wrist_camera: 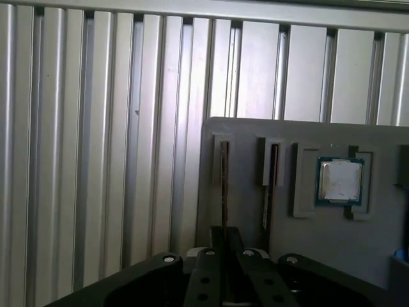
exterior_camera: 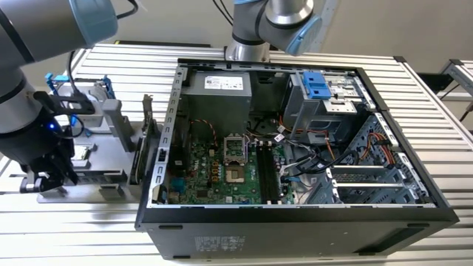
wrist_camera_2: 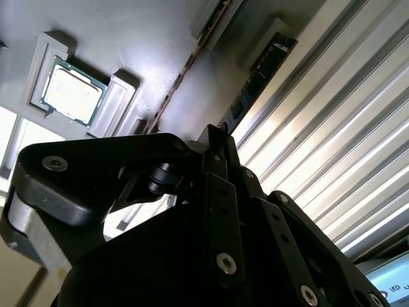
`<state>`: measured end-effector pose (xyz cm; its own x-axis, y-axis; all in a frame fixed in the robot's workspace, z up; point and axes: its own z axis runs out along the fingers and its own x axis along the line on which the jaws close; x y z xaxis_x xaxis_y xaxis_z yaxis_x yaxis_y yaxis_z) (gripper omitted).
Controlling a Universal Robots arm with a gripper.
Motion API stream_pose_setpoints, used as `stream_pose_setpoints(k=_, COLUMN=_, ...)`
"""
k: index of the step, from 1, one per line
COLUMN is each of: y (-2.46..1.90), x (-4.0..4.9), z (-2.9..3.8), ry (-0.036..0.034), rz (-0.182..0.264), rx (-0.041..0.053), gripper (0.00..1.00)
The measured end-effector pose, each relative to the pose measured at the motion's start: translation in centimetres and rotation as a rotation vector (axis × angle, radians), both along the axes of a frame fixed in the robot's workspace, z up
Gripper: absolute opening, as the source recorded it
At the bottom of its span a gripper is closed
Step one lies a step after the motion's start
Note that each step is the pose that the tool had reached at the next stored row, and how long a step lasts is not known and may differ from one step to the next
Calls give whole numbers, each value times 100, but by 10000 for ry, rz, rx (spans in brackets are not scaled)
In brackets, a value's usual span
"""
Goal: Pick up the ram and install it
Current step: 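Pick up the ram and move it above insertion slot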
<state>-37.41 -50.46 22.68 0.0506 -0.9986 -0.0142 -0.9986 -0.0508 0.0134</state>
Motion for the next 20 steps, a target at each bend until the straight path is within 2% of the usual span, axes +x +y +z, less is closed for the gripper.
stream_pose_setpoints(k=20, y=0, x=0, z=183, ry=0, rz=0, rx=-1, gripper=0)
